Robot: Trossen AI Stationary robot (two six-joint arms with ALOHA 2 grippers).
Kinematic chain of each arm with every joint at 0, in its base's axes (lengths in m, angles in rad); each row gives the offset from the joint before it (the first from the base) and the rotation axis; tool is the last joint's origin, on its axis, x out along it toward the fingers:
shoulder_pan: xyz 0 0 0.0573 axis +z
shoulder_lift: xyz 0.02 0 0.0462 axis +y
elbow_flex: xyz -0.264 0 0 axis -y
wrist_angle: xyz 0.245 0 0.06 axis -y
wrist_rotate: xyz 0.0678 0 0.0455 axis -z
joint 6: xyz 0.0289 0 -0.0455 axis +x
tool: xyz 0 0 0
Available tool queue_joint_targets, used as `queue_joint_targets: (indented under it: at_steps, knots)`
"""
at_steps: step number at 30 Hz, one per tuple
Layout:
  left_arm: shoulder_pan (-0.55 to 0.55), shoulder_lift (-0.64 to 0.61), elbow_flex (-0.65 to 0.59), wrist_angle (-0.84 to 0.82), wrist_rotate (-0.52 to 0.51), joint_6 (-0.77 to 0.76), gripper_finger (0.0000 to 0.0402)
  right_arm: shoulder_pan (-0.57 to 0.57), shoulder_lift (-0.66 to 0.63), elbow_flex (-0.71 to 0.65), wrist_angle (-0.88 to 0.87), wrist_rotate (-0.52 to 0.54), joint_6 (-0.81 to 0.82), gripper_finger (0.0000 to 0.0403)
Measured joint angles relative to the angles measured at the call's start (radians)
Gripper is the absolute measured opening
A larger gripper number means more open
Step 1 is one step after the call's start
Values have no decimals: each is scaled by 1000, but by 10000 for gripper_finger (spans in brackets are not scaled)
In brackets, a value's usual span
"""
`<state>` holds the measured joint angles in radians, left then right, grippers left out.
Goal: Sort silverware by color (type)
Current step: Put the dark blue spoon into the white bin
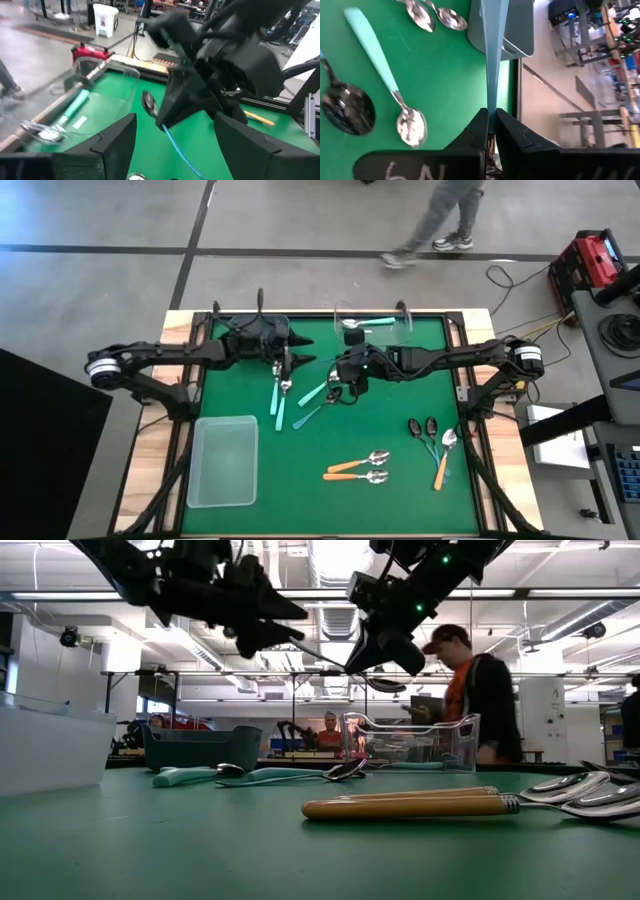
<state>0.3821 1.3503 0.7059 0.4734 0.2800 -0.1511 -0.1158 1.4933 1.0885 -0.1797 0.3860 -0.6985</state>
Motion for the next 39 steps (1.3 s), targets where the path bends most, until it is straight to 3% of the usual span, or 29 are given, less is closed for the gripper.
queue_joint_targets:
  at_steps: [6, 30, 34, 39]
  knots:
    - [-16, 81, 0, 43, 0, -48, 244, 0, 0, 0, -5, 62, -59, 12]
    - [-46, 280, 1, 266, -7, -219, 225, 3, 0, 0, -9, 70, -176, 12]
    - [-46, 294, 1, 287, -8, -233, 200, 3, 0, 0, -9, 69, -166, 12]
    - [-46, 294, 1, 292, -8, -233, 132, 2, 0, 0, -9, 68, -166, 12]
